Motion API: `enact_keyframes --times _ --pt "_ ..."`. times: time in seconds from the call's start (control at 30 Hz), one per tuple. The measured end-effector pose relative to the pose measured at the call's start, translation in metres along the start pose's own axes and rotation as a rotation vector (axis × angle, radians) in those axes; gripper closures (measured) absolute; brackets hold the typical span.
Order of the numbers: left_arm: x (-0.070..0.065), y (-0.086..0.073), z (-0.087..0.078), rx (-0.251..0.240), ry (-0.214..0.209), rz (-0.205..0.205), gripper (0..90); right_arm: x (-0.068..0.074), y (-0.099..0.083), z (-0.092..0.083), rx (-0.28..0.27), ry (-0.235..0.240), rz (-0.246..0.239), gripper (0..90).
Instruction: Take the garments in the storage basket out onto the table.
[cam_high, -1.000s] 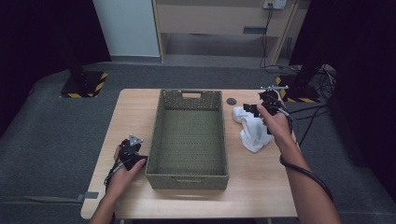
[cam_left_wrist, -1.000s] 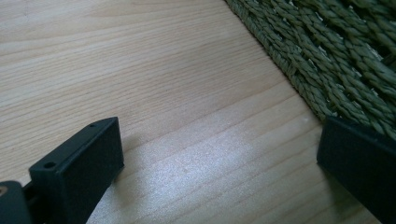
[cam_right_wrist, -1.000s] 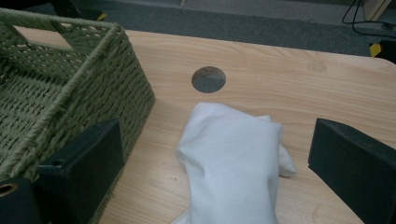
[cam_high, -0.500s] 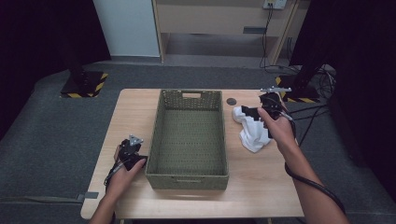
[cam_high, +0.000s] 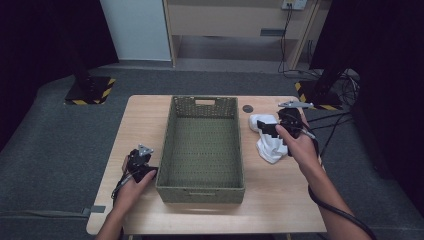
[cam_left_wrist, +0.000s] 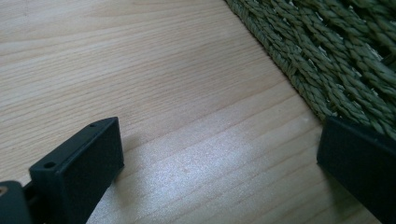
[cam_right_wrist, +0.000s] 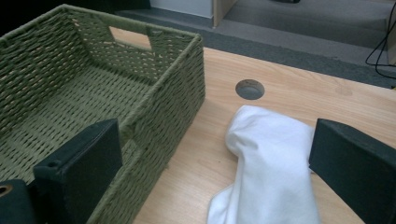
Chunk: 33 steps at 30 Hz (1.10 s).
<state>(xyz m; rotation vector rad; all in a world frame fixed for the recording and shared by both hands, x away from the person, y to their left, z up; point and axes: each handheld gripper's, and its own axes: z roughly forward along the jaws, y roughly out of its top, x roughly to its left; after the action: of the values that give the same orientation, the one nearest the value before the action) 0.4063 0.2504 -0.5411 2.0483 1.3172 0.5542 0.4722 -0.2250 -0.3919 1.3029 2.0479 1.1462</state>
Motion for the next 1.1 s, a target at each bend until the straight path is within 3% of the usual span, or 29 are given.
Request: enact_keyframes --times 0.1,0.27,0.7,1.1 --pt "0.0 0.0 0.0 0.0 0.0 0.0 0.0 0.004 -0.005 -0.005 -0.007 -0.009 -0.035 2.0" --pt "0.0 0.0 0.0 0.0 0.0 0.0 0.0 0.007 -0.018 -0.012 -0.007 -0.008 -0.043 2.0" --pt "0.0 0.0 0.0 0.0 0.0 0.0 0.0 0.012 -0.051 -0.028 0.005 0.008 -0.027 2.4" --pt "0.0 0.0 0.0 0.0 0.0 0.0 0.0 0.016 -0.079 -0.03 0.034 0.018 -0.02 2.6"
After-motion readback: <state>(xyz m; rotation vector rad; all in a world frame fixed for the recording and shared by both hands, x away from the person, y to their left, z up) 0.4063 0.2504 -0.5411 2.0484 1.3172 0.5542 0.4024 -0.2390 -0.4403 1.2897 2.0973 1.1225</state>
